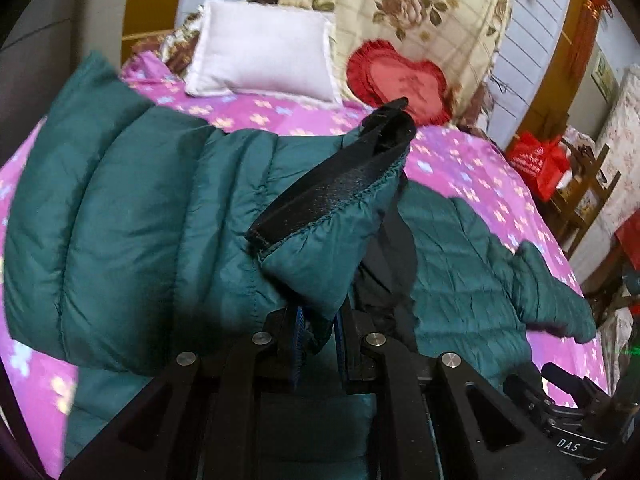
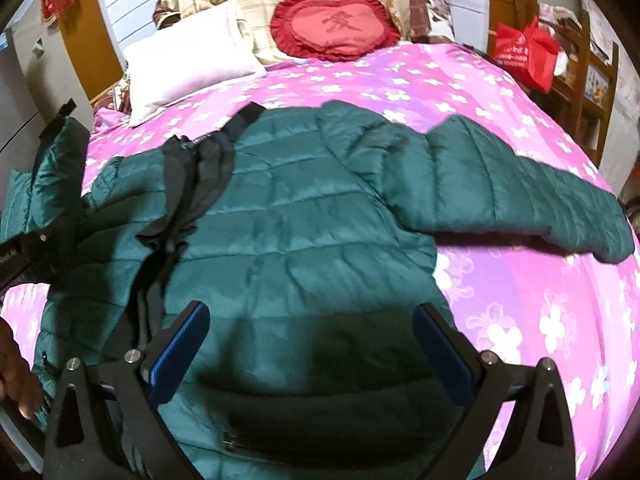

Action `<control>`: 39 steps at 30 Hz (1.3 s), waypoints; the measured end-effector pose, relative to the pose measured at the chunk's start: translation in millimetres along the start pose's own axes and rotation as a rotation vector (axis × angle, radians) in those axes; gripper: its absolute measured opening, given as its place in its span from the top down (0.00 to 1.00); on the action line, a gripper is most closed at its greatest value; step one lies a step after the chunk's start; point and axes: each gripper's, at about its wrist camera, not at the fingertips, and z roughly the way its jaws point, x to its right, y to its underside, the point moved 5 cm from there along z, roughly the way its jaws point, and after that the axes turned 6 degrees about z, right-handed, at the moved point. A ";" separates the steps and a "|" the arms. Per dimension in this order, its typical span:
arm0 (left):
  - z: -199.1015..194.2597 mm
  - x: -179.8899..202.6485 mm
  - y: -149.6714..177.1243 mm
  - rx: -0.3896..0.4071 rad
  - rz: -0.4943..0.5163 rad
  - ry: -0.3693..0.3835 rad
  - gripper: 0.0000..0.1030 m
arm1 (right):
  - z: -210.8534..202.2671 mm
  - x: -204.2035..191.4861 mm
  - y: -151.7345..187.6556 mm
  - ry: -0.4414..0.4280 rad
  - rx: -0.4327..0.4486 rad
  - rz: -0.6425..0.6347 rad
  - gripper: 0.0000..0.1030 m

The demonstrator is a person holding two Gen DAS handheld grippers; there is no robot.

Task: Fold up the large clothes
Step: 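Fold the held sleeve across the jacket body with the left gripper and release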

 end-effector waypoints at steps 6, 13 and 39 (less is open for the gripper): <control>22.0 21.5 19.5 -0.059 0.006 0.070 1.00 | 4.2 11.0 5.3 0.002 -0.017 0.016 0.00; 10.6 35.9 24.7 -0.124 0.008 0.231 0.64 | -0.6 23.8 3.9 0.016 -0.012 0.039 0.00; -52.8 -144.2 7.6 0.103 -0.244 -0.158 0.64 | 47.0 -112.5 -39.7 -0.203 0.040 -0.187 0.80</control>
